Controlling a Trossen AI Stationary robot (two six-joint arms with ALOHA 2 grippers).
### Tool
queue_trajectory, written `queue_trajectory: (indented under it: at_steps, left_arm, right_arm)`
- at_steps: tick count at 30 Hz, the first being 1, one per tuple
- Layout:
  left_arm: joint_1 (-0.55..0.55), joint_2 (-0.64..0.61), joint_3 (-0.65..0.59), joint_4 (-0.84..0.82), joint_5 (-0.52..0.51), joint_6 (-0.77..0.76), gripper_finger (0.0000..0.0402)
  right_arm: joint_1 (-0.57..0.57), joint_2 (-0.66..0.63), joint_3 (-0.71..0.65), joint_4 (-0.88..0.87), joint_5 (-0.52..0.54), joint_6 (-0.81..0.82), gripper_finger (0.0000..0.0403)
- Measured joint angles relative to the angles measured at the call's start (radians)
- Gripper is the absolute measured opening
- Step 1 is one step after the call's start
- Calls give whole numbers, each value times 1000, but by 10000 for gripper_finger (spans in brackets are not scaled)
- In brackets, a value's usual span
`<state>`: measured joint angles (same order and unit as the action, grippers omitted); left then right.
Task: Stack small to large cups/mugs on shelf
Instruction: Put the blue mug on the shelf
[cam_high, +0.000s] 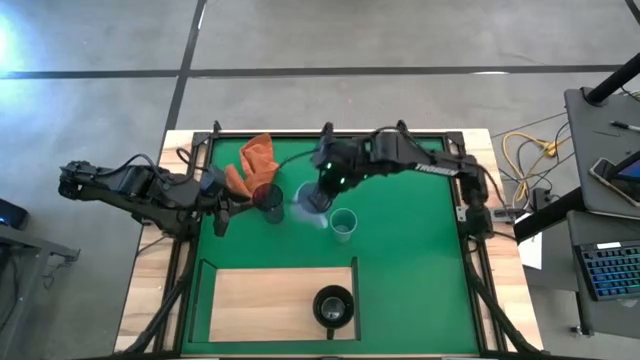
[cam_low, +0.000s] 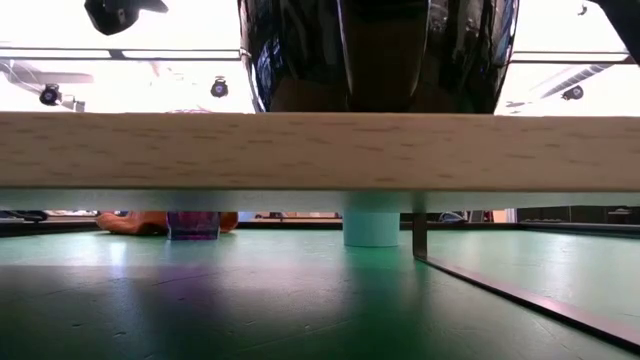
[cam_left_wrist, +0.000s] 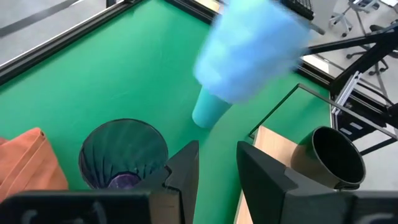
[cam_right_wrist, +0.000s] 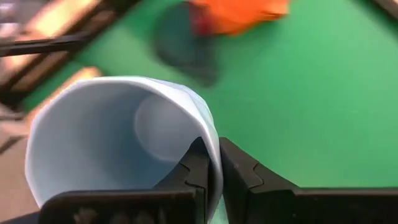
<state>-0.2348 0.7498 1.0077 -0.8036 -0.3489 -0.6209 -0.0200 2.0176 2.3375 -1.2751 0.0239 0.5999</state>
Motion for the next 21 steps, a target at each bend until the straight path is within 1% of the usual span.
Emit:
queue_trajectory:
  at_steps: [1, 3, 5, 8, 12, 14, 18, 21]
  left_arm:
    - [0, 0, 0, 0, 2, 0, 94]
    - [0, 2, 0, 1, 14, 0, 94]
    - [-1, 5, 0, 0, 35, -2, 94]
    - [-5, 15, 0, 0, 74, -5, 94]
    - [-25, 45, -3, 3, 82, -54, 94]
    - [-48, 70, -3, 16, 82, -61, 94]
    - [-114, 124, -4, 21, 86, -111, 94]
    - [-187, 165, -4, 26, 78, -164, 93]
  right_arm:
    - [21, 20, 23, 13, -19, 4, 13]
    - [55, 24, -3, 79, -70, 31, 13]
    - [77, 47, -20, 91, -113, 52, 13]
    - [104, 79, -23, 67, -109, 70, 13]
    - [139, 127, -1, 119, -120, 83, 13]
    - [166, 147, 14, 157, -133, 77, 13]
    - [216, 184, 18, 214, -191, 65, 13]
    - [246, 208, 18, 209, -184, 70, 13]
